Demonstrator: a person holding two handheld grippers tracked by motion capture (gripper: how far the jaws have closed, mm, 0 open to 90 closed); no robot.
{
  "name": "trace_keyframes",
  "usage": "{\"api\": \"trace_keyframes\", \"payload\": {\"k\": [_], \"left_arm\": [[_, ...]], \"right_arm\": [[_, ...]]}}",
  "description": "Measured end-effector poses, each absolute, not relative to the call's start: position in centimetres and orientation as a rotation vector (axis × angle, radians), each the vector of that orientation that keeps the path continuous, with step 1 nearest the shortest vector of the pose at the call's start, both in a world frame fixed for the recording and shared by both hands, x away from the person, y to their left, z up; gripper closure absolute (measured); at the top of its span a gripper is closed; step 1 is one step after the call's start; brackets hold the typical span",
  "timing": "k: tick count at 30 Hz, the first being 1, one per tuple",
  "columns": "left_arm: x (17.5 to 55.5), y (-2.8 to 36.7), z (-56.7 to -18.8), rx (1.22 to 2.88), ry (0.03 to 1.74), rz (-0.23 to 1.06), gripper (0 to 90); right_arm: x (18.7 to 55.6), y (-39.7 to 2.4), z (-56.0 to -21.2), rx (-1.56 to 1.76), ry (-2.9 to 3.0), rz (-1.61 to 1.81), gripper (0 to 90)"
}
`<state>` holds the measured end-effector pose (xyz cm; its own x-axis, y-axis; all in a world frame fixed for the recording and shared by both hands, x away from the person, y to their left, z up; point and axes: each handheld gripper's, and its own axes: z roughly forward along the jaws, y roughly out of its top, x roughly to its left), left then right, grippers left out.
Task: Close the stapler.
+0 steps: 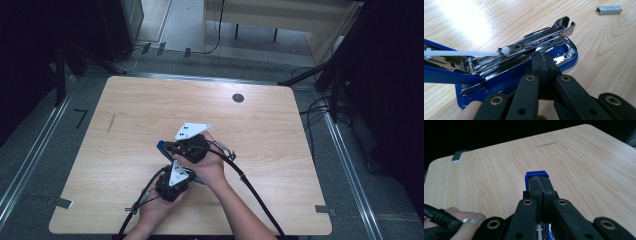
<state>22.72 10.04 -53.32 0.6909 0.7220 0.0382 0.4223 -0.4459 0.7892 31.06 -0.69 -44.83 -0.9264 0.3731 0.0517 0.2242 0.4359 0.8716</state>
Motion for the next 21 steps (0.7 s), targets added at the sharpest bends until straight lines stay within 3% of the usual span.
{"api": "trace_keyframes", "payload": {"k": [21], "left_arm": [[22.7,10.1,-53.3,2.101,0.878,0.463,90.0]], "right_arm": [[32.0,0.1,-46.0,0.537,2.598,1.492,90.0]]}}
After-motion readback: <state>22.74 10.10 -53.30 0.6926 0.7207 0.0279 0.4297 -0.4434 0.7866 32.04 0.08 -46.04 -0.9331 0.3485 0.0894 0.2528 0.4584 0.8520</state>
